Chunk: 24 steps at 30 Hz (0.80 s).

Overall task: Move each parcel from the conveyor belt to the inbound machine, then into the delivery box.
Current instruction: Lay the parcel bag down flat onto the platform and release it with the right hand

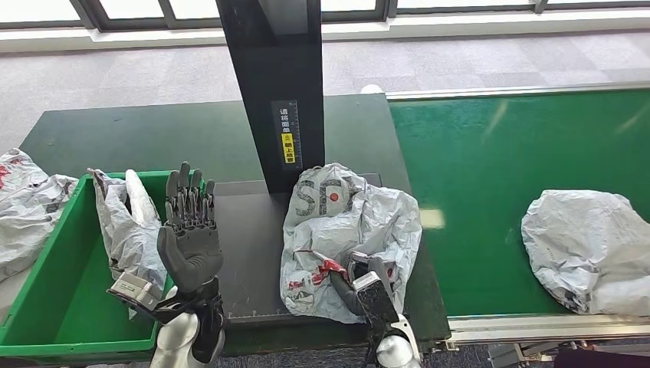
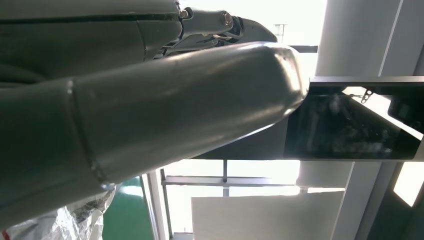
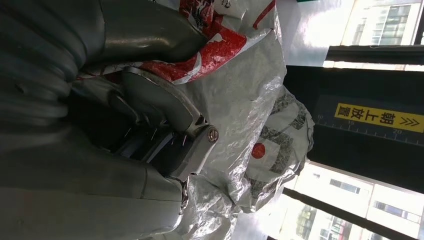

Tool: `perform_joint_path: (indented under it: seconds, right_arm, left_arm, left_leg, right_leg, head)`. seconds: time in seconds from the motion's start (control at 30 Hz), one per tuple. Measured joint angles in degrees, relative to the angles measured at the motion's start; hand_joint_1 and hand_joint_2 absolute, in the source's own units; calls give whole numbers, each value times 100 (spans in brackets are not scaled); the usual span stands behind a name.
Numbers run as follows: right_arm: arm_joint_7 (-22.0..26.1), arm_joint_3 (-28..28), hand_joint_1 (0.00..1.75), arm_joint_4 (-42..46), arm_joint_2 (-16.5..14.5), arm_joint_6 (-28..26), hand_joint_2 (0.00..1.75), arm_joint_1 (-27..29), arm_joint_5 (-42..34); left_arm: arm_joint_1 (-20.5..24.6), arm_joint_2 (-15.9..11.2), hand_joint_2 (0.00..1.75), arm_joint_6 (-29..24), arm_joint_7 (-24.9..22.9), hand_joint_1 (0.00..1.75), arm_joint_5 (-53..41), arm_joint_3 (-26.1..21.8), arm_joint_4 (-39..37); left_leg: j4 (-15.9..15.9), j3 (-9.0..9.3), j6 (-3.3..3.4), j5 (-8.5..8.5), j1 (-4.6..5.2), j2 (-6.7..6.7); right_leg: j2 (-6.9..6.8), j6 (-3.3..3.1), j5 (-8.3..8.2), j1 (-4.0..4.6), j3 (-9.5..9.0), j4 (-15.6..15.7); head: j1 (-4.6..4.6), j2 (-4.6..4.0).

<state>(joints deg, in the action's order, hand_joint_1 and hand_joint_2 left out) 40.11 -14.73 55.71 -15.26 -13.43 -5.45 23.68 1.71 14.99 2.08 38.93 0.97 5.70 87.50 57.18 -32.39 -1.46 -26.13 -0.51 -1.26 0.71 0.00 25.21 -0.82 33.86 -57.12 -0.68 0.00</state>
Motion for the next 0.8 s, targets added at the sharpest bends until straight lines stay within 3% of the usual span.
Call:
perform_joint_path:
  seconds: [0.17, 0.3, 0.53, 0.8]
  right_arm:
    - [0, 0, 175, -210, -16, 9, 175, -115, -64]
    - [1, -2, 3, -250, -21, 141, 175, -151, -281]
    - [3, -282, 0, 240, 15, 1000, 175, -118, -1104]
    - [7, -468, 0, 1729, 220, 1300, 175, 585, -1004]
  left_arm:
    - [41, 0, 0, -4, 0, 0, 11, 1, -60]
    - [76, -4, 0, -4, 0, 0, 36, 3, -108]
    - [163, -34, 0, -17, 0, 0, 54, 10, -204]
    - [279, -72, 0, 102, 0, 0, 3, 12, -321]
  left_leg:
    - [0, 0, 0, 0, 0, 0]
    - [0, 0, 0, 0, 0, 1]
    - [1, 2, 0, 0, 0, 11]
    - [1, -3, -1, -3, 1, 8]
  right_leg:
    - [0, 0, 0, 0, 1, 0]
    - [1, 0, 0, 0, 1, 0]
    - [11, 0, -1, 0, 8, 0]
    - [12, 0, 0, -1, 13, 1]
  head:
    - [0, 0]
    - [0, 0]
    - [0, 0]
    - [0, 0]
